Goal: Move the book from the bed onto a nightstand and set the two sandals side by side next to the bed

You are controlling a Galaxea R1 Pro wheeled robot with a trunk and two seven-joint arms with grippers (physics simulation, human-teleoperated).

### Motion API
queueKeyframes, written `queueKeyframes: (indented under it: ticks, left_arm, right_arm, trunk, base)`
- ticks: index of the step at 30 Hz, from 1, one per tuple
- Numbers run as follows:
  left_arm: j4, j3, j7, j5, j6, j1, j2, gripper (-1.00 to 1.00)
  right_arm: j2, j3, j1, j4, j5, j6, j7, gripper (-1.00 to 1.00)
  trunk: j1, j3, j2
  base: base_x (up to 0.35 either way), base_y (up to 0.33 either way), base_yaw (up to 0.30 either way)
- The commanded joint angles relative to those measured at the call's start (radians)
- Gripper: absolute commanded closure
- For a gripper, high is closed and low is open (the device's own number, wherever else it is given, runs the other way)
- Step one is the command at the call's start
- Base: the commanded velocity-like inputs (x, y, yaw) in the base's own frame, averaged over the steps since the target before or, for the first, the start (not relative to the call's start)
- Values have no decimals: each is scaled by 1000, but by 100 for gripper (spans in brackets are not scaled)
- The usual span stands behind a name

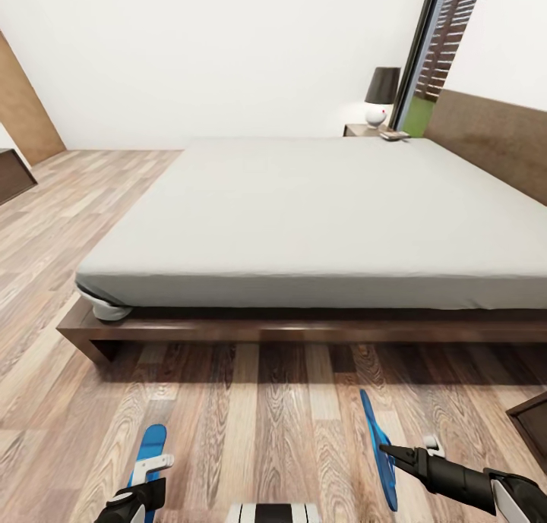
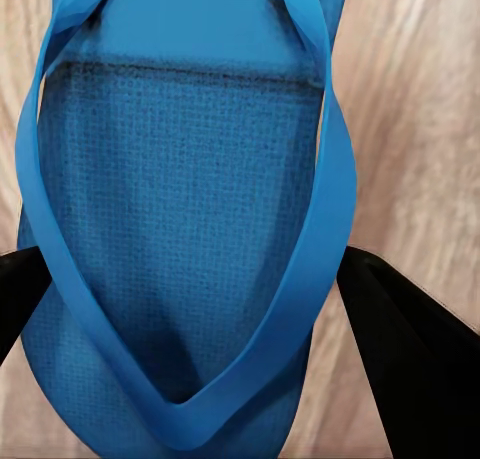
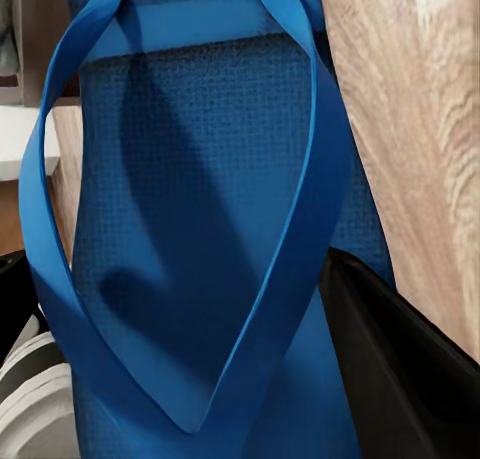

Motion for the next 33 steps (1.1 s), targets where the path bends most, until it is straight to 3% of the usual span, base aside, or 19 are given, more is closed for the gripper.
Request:
queueKeyframes:
  ticks: [1, 14, 33]
  left_arm:
    - [-3, -1, 4, 10, 5, 0, 0, 100]
    - [-2, -1, 4, 10, 5, 0, 0, 100]
    - [-2, 2, 4, 9, -21, 0, 5, 100]
  right_arm:
    - [0, -1, 0, 0, -6, 10, 1, 100]
    - [0, -1, 0, 0, -5, 10, 1, 100]
    - [1, -1, 0, 0, -4, 10, 1, 100]
  trunk:
    - [0, -5, -1]
    - [6, -55, -4]
    - [6, -55, -4]
  base:
    - [0, 0, 0]
    - [0, 0, 0]
    - [80, 5, 0]
